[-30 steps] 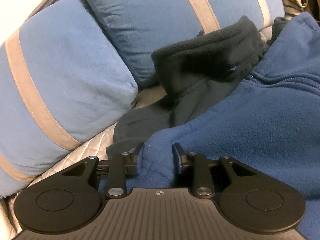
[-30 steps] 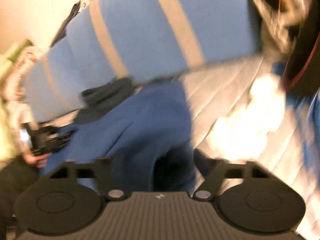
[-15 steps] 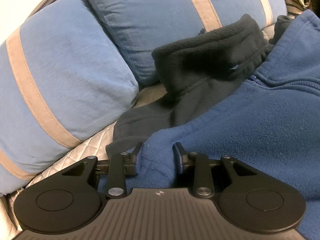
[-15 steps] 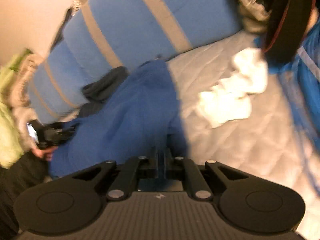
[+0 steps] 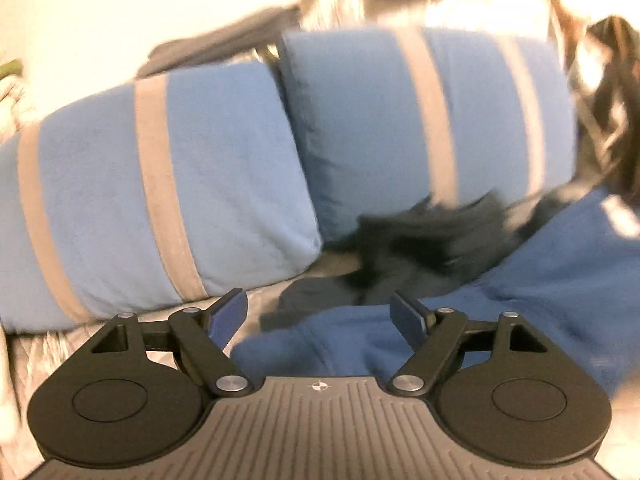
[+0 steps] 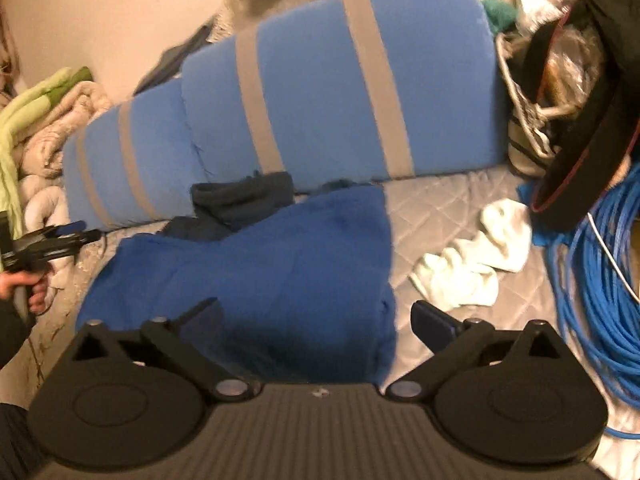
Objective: Fold clothes
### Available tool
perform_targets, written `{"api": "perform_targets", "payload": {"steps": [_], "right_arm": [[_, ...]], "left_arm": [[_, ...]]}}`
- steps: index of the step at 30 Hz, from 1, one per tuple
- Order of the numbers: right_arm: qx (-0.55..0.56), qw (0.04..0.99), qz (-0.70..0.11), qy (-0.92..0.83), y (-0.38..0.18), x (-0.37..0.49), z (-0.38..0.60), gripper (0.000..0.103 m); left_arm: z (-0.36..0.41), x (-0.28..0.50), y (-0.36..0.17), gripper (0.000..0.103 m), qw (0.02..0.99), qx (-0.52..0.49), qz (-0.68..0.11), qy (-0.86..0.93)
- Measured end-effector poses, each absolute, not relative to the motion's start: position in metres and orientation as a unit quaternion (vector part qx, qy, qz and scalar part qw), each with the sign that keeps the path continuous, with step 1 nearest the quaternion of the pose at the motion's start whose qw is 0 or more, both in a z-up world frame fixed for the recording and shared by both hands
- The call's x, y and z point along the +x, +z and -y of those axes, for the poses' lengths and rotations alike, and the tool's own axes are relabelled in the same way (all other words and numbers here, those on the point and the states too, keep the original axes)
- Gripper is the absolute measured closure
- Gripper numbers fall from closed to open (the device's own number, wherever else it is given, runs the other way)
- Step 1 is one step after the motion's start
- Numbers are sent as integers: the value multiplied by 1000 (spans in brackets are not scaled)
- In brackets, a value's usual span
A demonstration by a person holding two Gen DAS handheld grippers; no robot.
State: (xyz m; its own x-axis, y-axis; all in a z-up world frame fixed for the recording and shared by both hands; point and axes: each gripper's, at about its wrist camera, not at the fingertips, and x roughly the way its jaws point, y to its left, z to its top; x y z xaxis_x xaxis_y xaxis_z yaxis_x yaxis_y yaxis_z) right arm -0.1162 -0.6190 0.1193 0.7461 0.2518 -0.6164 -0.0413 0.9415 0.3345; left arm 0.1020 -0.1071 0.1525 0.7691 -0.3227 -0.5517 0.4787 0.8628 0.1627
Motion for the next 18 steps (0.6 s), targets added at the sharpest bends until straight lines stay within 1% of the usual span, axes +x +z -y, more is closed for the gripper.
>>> {"api": "perform_targets", "payload": {"steps": [3, 7, 9, 10, 13, 15, 17, 18], "right_arm": [[164, 917, -360, 56, 113, -119, 607, 0], [281, 883, -375, 25, 96, -121, 610, 0], [335, 861, -383, 9, 87, -122, 611, 0], [361, 849, -386, -2, 82, -123, 610, 0], [439, 811, -387, -28, 65, -126, 609, 0], [485, 787, -379, -42, 54, -129, 606, 0], [519, 772, -362, -55, 44, -130, 603, 0], [534, 765, -354, -64, 39, -130, 602, 0]], "left_arm": [[81, 65, 163, 24, 931, 156, -248, -219], [54, 31, 165, 24, 925, 138, -278, -217], [44, 27, 165, 24, 925, 83, -313, -201], [38, 27, 164, 24, 922, 49, -334, -188], [17, 32, 149, 24, 890, -94, -429, -123], [1, 32, 129, 24, 848, -216, -476, -88], [-14, 28, 100, 24, 792, -353, -493, -68], [-17, 26, 87, 24, 775, -397, -487, -67]]}}
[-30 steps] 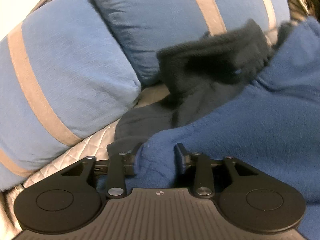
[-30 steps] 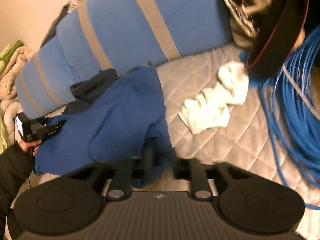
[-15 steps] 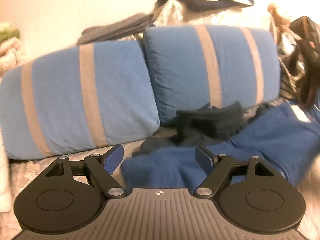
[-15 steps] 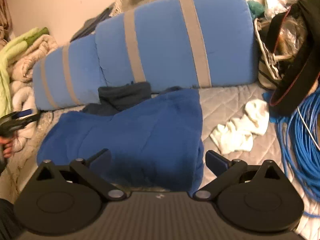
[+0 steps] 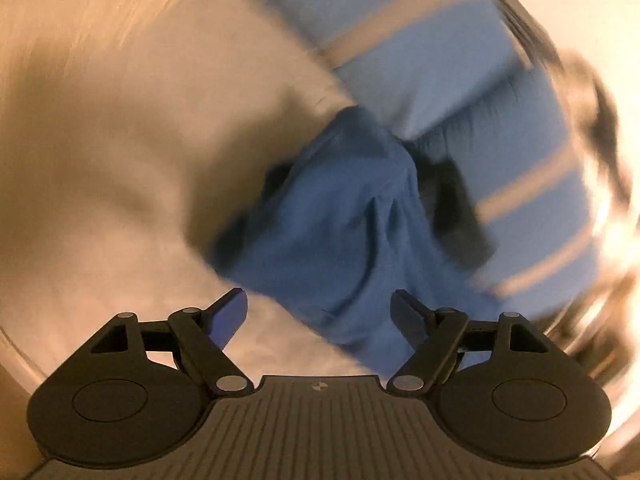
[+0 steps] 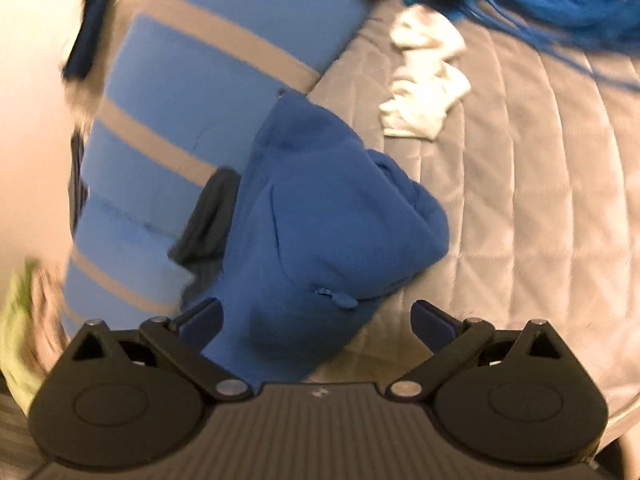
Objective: Fold clothes
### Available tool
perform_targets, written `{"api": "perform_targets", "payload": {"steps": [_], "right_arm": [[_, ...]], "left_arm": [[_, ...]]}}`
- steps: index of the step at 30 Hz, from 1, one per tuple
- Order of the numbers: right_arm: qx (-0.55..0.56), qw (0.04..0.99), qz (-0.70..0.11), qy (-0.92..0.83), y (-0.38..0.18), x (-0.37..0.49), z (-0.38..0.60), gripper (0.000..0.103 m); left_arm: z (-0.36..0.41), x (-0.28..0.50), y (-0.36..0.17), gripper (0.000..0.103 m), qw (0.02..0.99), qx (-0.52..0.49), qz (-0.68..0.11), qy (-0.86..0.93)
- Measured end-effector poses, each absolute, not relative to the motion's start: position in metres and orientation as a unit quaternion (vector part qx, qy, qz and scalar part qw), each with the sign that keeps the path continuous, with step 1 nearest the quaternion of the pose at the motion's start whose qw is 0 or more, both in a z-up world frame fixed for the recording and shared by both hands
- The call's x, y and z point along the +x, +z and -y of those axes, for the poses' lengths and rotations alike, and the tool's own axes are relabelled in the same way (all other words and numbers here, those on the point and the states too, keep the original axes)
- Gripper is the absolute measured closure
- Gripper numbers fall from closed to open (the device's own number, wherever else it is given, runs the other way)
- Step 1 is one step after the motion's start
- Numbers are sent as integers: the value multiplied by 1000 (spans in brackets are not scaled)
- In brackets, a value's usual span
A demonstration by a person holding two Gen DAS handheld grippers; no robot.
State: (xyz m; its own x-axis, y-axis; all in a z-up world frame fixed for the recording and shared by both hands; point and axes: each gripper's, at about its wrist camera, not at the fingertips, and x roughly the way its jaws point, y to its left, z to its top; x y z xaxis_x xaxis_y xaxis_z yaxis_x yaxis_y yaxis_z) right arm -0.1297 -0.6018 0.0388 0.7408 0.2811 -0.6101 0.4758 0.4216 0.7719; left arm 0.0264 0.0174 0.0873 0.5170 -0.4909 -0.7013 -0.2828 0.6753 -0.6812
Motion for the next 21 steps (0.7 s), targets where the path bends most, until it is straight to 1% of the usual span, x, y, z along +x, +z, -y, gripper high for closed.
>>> {"api": "perform_targets", "payload": {"steps": [2, 4, 7, 10, 12, 15, 21], "right_arm": [[549, 755, -347, -92, 31, -128, 598, 0], [557, 748, -340, -120, 23, -128, 593, 0], [592, 738, -310, -96, 7, -125, 587, 0], [617, 730, -285, -69, -8, -120, 582, 0], [621, 727, -285, -67, -16, -114, 581, 0], [625, 722, -290, -62, -26, -105, 583, 0], [608, 737, -291, -51, -31, -84, 587, 0]], "left_arm": [[-23, 24, 62, 24, 738, -479, -472, -62], [-24, 20, 41, 24, 714, -525, -462, -35], [-18, 19, 15, 24, 689, -582, -430, -30], [-12, 23, -3, 24, 689, -605, -397, -50], [-10, 27, -15, 25, 686, -614, -388, -54], [-6, 30, -29, 25, 663, -624, -410, -50], [6, 46, -28, 25, 669, -623, -399, -73]]}}
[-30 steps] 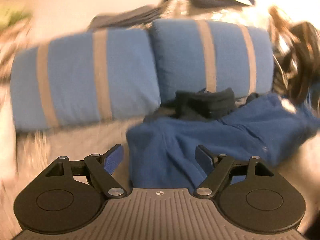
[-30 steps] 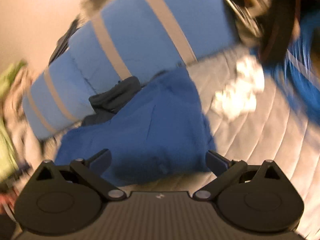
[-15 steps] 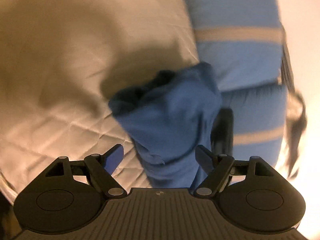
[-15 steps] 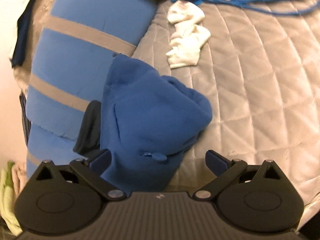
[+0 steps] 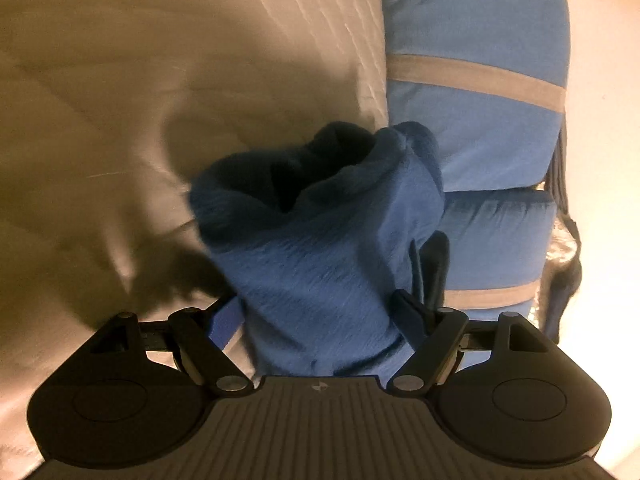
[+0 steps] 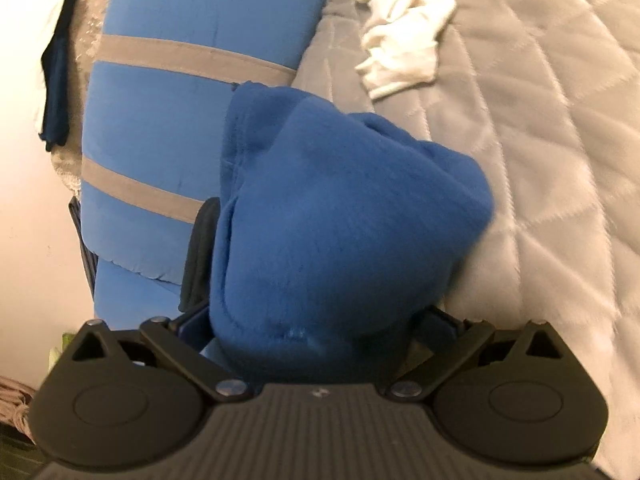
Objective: Fold clothes
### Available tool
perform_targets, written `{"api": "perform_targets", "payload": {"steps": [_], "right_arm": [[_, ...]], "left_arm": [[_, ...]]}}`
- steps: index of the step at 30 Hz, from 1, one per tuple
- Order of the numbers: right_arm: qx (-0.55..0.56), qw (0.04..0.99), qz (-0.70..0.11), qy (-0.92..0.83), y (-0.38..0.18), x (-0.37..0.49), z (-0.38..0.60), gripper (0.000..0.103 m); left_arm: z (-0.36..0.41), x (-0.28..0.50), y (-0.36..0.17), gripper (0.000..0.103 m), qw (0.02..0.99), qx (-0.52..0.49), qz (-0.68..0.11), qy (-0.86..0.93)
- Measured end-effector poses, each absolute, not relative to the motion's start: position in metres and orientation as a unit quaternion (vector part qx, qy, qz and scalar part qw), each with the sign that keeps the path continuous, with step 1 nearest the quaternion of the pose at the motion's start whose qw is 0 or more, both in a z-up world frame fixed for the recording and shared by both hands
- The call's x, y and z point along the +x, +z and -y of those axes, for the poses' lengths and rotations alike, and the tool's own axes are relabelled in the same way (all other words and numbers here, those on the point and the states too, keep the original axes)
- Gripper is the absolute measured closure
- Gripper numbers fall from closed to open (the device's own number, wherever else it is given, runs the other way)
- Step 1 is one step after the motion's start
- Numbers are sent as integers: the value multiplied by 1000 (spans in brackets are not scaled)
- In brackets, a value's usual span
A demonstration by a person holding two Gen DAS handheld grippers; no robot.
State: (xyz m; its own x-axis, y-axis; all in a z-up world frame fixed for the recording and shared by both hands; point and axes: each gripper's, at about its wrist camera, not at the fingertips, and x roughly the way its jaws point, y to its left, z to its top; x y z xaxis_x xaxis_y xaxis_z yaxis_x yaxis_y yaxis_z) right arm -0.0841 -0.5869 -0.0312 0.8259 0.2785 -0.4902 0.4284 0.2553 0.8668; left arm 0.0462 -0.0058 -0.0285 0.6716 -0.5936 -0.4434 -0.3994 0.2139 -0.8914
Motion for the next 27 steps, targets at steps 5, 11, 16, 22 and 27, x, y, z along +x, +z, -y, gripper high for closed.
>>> {"api": "perform_targets", "payload": {"steps": [5, 11, 16, 22, 27], "right_arm": [[571, 760, -307, -57, -19, -66, 587, 29], [524, 778, -339, -66, 5, -62, 584, 67], [498, 789, -355, -63, 24, -102, 582, 68], [489, 773, -399, -67, 27, -170, 579, 68], [479, 771, -414, -71, 30, -203, 572, 63]], "left_arm": [[12, 62, -23, 56, 679, -604, -410, -76], [17, 66, -6, 73, 708, -555, -433, -62], [21, 33, 21, 77, 729, -522, -439, -60], [13, -46, 29, 77, 730, -480, -483, -63], [8, -81, 29, 76, 732, -456, -503, -58]]}}
